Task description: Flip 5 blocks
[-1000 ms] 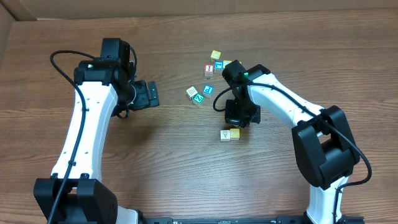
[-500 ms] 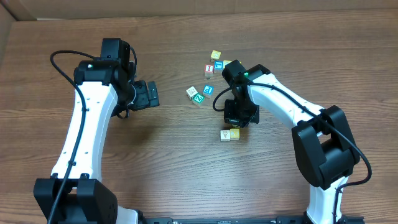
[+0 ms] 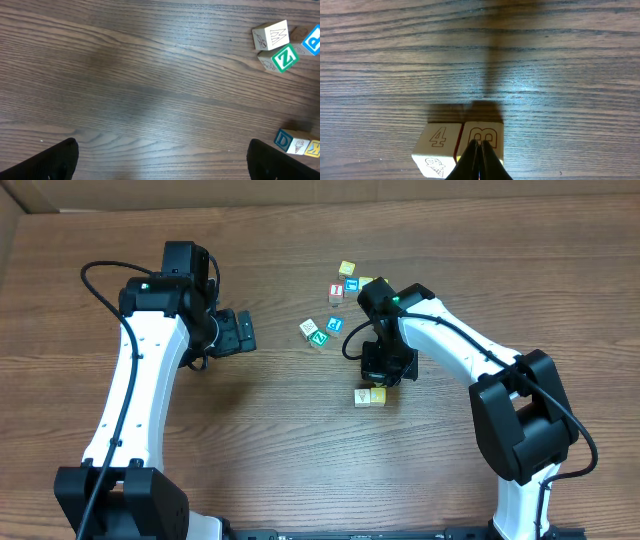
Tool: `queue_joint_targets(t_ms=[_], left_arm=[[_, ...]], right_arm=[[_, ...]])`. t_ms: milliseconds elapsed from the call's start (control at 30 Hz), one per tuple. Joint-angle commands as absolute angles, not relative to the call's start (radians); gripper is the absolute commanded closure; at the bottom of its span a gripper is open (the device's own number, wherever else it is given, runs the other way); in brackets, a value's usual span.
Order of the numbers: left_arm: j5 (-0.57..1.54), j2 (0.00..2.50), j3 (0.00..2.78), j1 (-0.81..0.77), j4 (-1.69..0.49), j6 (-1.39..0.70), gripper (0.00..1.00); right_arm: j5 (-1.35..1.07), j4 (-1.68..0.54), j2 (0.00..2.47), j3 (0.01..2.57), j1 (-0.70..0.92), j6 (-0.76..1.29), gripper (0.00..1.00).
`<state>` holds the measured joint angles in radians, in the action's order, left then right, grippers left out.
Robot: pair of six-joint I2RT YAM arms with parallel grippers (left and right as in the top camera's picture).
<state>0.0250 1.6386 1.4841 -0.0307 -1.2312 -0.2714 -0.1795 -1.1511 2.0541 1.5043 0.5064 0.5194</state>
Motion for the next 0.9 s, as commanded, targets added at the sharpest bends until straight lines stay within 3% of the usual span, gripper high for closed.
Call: queue_joint_targets(t_ms=[0,867], left_arm=[[0.019,1.648,1.506,-0.027,-1.229,-0.285,0.00],[0.019,1.648,1.506,-0.027,-1.229,-0.285,0.00]], right_arm=[[-0.186,-1.139,2.014,1.498,0.511,0.515,0.96],[-0.200,-1.001,2.014,1.501,0.576,0.515,0.96]])
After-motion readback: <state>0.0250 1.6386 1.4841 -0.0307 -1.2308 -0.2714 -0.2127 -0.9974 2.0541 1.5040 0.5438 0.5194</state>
